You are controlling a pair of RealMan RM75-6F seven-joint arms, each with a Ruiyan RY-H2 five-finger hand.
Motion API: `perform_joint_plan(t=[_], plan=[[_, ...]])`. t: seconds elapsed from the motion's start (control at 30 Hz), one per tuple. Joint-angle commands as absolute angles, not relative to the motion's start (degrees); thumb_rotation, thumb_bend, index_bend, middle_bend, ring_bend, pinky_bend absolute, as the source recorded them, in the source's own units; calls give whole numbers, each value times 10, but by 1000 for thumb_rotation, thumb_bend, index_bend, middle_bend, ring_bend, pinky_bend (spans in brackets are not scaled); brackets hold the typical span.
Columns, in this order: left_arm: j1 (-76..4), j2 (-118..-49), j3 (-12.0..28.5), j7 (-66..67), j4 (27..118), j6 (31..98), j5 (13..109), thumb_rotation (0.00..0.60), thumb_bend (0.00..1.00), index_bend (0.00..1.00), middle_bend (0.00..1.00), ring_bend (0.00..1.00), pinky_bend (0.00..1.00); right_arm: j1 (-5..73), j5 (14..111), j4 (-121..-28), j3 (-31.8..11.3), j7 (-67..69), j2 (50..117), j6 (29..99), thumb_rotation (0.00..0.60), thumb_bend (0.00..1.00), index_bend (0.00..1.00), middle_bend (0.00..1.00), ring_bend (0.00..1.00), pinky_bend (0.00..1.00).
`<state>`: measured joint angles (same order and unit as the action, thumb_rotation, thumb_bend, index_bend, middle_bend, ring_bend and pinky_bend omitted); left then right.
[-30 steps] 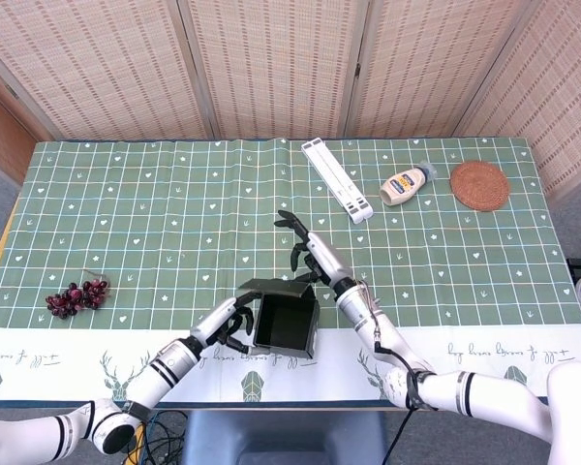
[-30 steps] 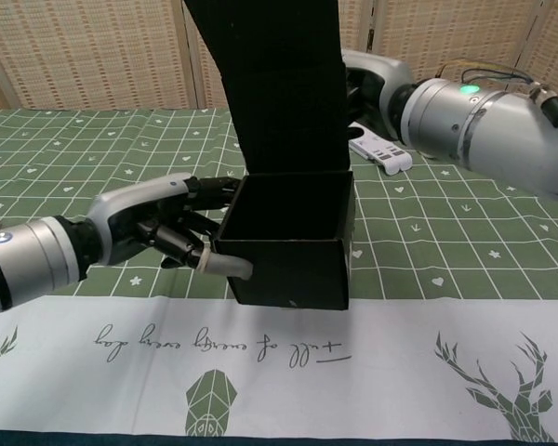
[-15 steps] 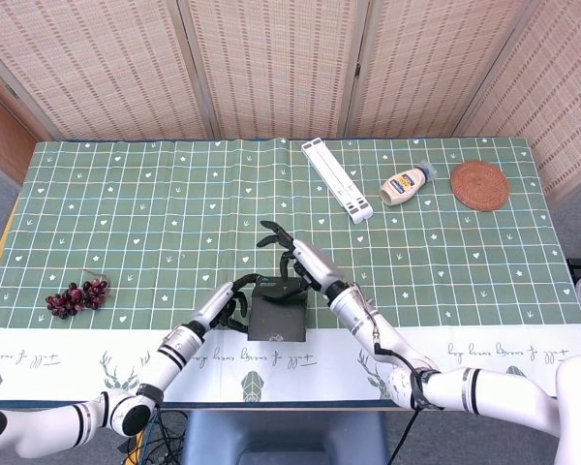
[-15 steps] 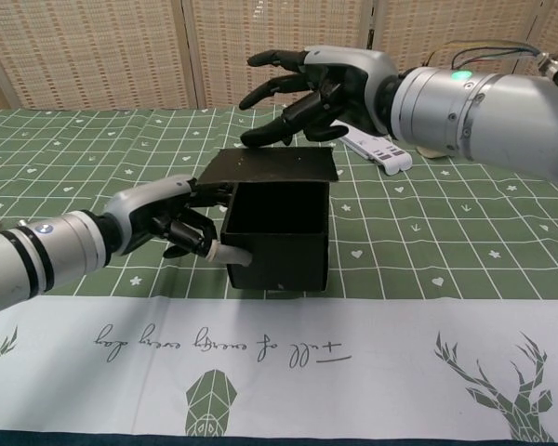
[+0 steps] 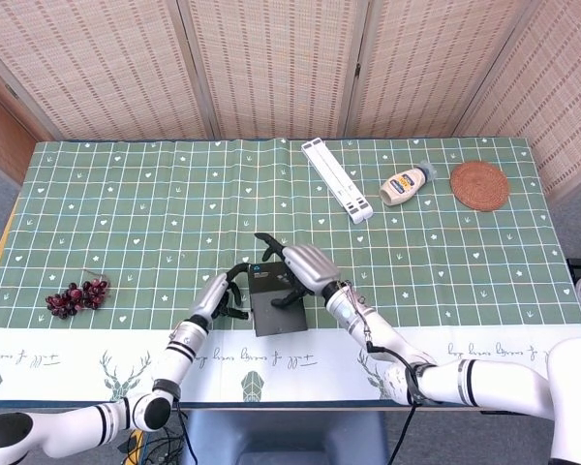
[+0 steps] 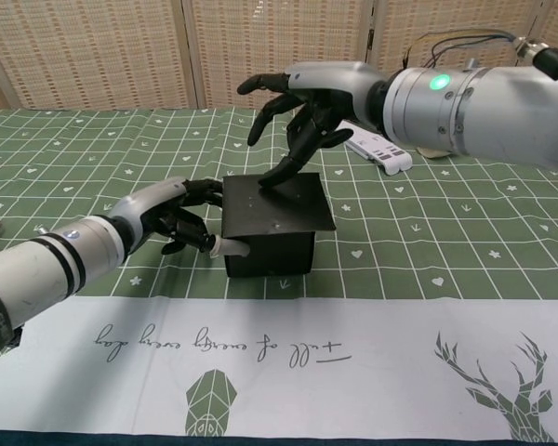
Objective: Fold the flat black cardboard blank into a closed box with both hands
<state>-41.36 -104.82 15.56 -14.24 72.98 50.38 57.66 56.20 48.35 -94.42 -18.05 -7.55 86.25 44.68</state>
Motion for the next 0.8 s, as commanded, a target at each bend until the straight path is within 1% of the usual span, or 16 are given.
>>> perform_joint_plan(t=[0.03, 0.07, 0.13, 0.17, 0.2, 0.3, 0.37, 0.47, 0.6, 0.73, 0.8], plan=[[-416, -1060, 169, -118, 722, 507, 549, 600, 75, 225, 293, 609, 884, 586, 464, -944, -156, -138, 866, 470, 600, 0, 0, 289, 672, 1000], [-418, -1059, 171, -108, 724, 502, 538, 600, 75, 193, 287, 610, 885, 592, 459, -940, -150, -160, 870, 479, 600, 0, 0, 289, 672, 1000], [-420, -1051, 169, -90, 731, 490, 526, 600, 76, 101, 232, 609, 886, 604, 447, -931, -140, -199, 882, 494, 600, 0, 0, 286, 672, 1000], [-419, -1048, 169, -86, 735, 487, 523, 600, 76, 39, 168, 605, 886, 609, 440, -927, -137, -214, 888, 500, 600, 0, 0, 283, 672, 1000], [-419, -1043, 168, -83, 742, 481, 519, 600, 76, 9, 115, 600, 886, 615, 433, -922, -133, -233, 896, 507, 600, 0, 0, 280, 672, 1000], [-416, -1030, 164, -78, 756, 475, 523, 600, 75, 0, 29, 587, 886, 628, 419, -908, -124, -276, 916, 526, 600, 0, 0, 278, 672, 1000], [-414, -1022, 162, -78, 765, 472, 527, 600, 76, 0, 7, 583, 885, 631, 409, -905, -123, -287, 925, 530, 600, 0, 0, 278, 673, 1000], [-411, -1005, 157, -74, 782, 466, 535, 600, 76, 0, 0, 577, 885, 634, 403, -901, -119, -301, 932, 536, 600, 0, 0, 277, 673, 1000], [-404, -980, 151, -71, 809, 471, 555, 600, 76, 0, 0, 664, 884, 631, 408, -905, -114, -310, 933, 543, 600, 0, 0, 277, 673, 1000], [-397, -945, 142, -66, 845, 471, 573, 600, 76, 0, 0, 567, 884, 629, 423, -908, -106, -319, 936, 549, 600, 0, 2, 276, 673, 1000], [-394, -927, 139, -63, 863, 470, 580, 600, 75, 0, 0, 566, 883, 628, 432, -907, -101, -325, 939, 552, 600, 0, 8, 276, 673, 1000]])
